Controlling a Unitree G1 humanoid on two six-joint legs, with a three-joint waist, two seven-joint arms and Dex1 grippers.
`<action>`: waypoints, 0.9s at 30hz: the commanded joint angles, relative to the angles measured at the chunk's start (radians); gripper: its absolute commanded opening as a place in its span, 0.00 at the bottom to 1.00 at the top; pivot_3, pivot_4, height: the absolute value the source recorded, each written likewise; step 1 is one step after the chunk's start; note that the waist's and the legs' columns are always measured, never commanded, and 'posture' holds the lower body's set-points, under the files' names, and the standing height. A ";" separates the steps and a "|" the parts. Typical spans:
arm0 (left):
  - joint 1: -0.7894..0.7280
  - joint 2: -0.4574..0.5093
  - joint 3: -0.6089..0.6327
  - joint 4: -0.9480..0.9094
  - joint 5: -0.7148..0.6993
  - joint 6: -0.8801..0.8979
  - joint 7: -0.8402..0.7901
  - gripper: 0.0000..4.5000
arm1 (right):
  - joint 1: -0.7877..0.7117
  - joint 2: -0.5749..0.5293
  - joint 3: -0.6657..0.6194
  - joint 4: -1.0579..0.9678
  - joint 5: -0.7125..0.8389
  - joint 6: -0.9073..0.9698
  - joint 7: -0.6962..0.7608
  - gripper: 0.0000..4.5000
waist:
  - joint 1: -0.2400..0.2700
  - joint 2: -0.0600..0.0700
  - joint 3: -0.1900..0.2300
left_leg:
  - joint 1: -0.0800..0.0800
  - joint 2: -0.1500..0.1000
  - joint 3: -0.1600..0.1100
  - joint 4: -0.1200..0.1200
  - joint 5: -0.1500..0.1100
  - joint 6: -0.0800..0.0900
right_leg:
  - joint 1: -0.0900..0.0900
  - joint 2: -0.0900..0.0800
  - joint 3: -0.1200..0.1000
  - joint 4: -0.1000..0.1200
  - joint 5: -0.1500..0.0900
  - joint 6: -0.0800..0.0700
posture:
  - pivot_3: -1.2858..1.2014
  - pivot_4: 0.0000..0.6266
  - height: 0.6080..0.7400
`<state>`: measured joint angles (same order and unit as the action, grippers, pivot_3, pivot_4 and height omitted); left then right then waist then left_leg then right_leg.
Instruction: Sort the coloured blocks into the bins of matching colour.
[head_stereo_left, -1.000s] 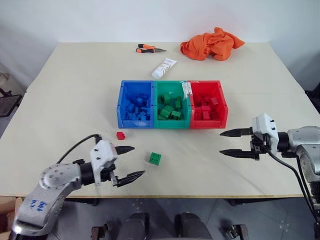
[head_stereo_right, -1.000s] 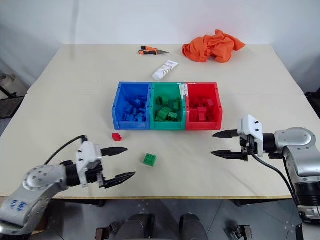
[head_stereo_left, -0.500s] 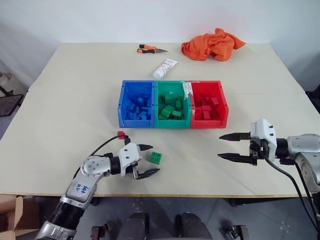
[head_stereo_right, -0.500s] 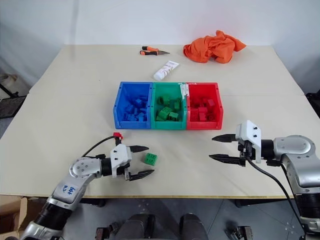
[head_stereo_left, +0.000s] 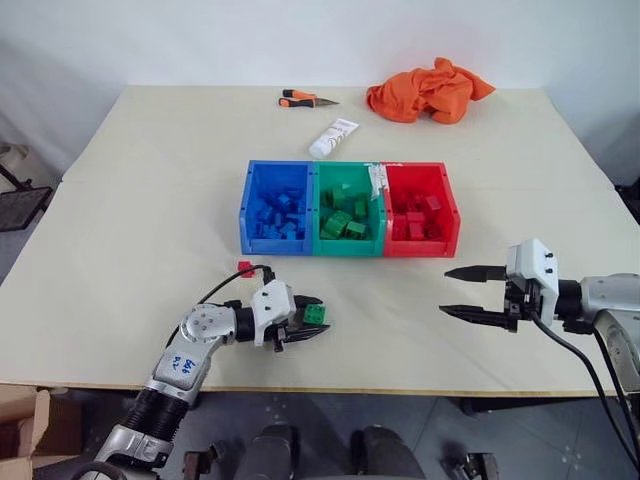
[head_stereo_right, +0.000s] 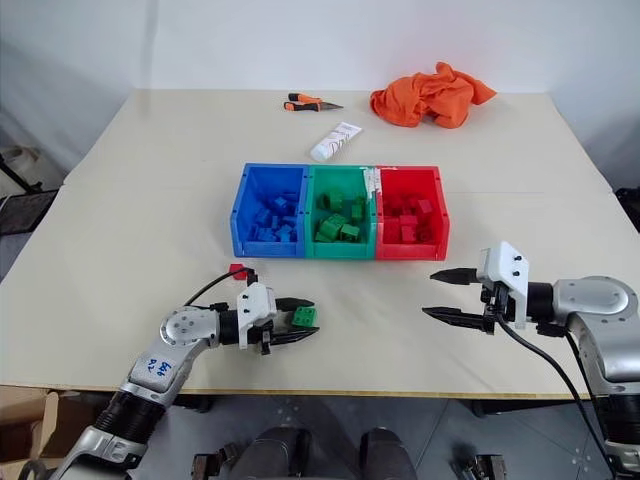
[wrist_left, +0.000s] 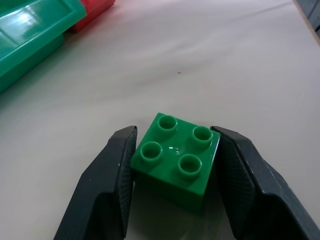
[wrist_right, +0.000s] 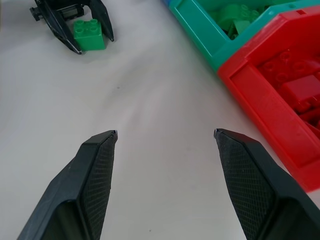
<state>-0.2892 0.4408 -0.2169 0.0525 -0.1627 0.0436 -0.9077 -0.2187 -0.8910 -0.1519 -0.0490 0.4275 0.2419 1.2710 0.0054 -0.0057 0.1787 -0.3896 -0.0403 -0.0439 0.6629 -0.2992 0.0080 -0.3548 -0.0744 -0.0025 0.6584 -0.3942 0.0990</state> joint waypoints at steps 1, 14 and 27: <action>-0.052 -0.043 0.019 -0.039 -0.030 0.069 0.042 0.44 | 0.008 -0.013 -0.052 -0.038 0.023 -0.008 -0.017 0.72 | 0.000 0.000 0.000 | 0.000 0.000 0.000 0.000 0.000 0.000 | 0.000 0.000 0.000 0.000 0.000 0.000 | 0.52 0.24 1.00; -0.527 -0.283 0.091 0.386 0.086 0.003 0.377 0.52 | 0.084 0.008 -0.092 -0.126 0.048 0.005 -0.089 0.72 | 0.021 -0.003 0.002 | -0.002 -0.001 0.000 0.002 0.000 0.000 | 0.000 0.001 -0.002 0.000 0.001 0.001 | 0.52 0.24 1.00; -0.454 -0.192 0.112 0.129 -0.079 0.171 0.122 1.00 | 0.081 0.002 -0.084 -0.105 0.052 -0.009 -0.099 0.72 | 0.012 -0.004 0.002 | -0.002 0.000 0.001 0.001 0.000 0.000 | -0.003 0.002 -0.001 0.001 0.001 0.002 | 0.52 0.24 1.00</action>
<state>-0.7637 0.2226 -0.1299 0.3089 -0.1801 0.1440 -0.7432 -0.1276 -0.8872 -0.2093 -0.1489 0.4622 0.2436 1.1671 0.0175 -0.0096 0.1810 -0.3919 -0.0400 -0.0425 0.6635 -0.2988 0.0073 -0.3580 -0.0727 -0.0030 0.6595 -0.3935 0.1005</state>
